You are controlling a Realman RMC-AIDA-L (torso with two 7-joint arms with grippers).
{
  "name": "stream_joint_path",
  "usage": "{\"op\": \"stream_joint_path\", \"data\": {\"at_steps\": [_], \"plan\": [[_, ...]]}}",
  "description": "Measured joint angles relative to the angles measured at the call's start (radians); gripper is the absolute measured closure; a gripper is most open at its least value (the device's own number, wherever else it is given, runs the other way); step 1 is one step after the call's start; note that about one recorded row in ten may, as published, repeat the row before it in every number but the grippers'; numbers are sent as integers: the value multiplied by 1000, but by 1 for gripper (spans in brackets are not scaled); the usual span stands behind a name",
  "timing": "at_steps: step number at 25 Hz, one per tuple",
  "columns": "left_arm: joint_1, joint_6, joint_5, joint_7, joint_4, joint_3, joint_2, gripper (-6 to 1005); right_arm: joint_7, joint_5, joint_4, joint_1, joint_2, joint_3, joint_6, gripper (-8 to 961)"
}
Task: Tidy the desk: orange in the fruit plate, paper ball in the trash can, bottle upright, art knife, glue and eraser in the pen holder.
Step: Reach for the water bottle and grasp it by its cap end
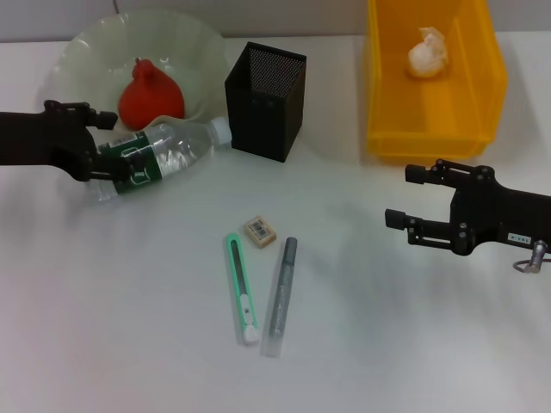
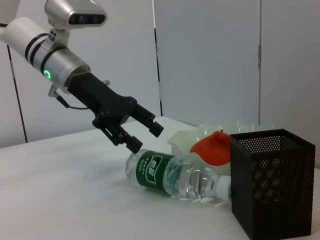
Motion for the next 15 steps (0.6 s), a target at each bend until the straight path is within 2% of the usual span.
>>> {"op": "stream_joint_path", "data": {"at_steps": [3,4,9,15], "plan": [[-17,-3,46,-6,4,0,-8,157,0,0,0,0,0,1,0,210],[-35,-32,102,-6,5,0,-23,157,0,0,0,0,0,1,0,210],[-53,-80,169,-7,-2,0,-42,156,0,0,0,0,0,0,0,211],[-57,-99,195,-2,-5,1,-52,156,0,0,0,-1,0,0,0,211]]}}
